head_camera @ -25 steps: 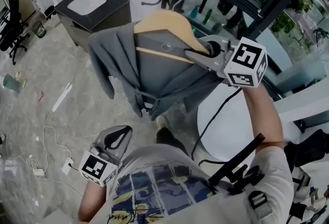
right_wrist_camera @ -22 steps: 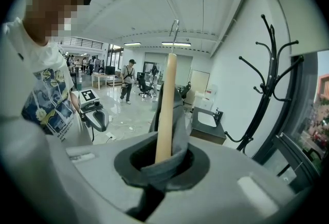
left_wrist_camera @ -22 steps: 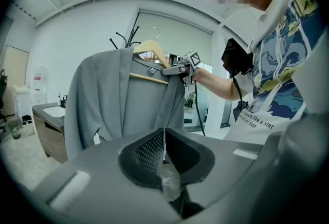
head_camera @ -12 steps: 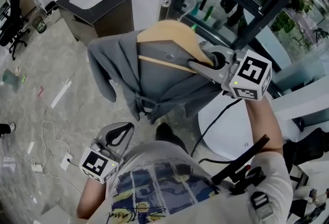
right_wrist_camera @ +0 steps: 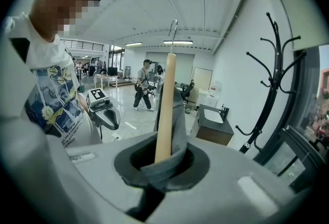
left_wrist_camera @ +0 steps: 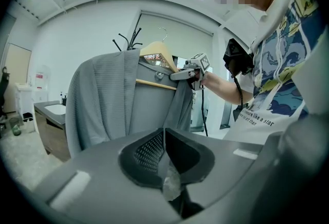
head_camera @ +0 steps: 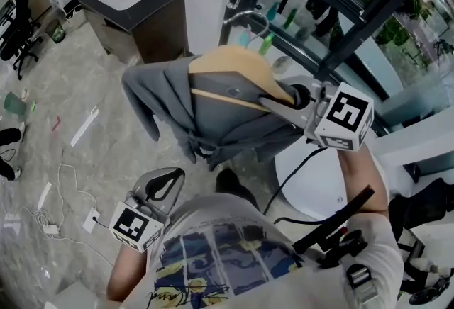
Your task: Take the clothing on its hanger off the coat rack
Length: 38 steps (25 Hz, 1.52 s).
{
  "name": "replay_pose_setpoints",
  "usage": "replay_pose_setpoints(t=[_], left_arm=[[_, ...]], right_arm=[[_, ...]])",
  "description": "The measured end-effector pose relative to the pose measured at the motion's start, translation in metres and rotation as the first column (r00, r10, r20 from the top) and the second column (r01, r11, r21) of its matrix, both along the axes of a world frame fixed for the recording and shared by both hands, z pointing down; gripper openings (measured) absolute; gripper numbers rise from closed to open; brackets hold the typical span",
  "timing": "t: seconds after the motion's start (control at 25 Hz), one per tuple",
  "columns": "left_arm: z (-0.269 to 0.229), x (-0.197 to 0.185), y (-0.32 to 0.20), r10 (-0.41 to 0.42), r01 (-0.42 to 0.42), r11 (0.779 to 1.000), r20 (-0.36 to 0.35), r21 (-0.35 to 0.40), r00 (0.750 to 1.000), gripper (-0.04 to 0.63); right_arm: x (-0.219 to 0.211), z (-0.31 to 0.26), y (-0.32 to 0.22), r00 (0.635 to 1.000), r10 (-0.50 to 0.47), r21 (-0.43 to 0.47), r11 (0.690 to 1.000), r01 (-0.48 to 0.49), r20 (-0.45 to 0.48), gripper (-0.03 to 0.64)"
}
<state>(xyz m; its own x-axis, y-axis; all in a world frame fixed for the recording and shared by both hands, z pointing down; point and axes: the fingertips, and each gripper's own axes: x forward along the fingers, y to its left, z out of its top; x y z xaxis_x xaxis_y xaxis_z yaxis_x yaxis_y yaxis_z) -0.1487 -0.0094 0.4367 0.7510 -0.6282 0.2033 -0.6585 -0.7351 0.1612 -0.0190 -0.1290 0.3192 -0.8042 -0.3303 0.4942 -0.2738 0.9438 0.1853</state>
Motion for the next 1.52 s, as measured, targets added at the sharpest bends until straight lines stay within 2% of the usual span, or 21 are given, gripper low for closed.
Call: replay_pose_setpoints(t=[0.44, 1.0, 1.32, 1.52], left_arm=[[-0.003, -0.01, -0.002, -0.014, 0.014, 1.0, 0.001, -0.006, 1.0, 0.015], [-0.005, -0.002, -0.009, -0.011, 0.011, 1.0, 0.001, -0.016, 1.0, 0.014], [-0.009, -0.001, -0.011, -0.013, 0.013, 1.0, 0.001, -0.02, 1.0, 0.014], [-0.008, -0.001, -0.011, -0.013, 0.013, 1.0, 0.001, -0.021, 1.0, 0.014]], right_arm=[[-0.012, 0.009, 0.008, 1.0, -0.017, -0.003, 1.0, 0.017, -0.016, 0.008], [-0.013, 0.013, 0.014, 0.999, -0.04, -0.039, 0.998, 0.039, -0.035, 0.008], [-0.014, 0.013, 0.013, 0.998, -0.055, -0.035, 0.998, 0.054, -0.018, 0.008], [-0.015, 0.011, 0.016, 0.997, -0.057, -0.036, 0.998, 0.056, -0.042, 0.008]])
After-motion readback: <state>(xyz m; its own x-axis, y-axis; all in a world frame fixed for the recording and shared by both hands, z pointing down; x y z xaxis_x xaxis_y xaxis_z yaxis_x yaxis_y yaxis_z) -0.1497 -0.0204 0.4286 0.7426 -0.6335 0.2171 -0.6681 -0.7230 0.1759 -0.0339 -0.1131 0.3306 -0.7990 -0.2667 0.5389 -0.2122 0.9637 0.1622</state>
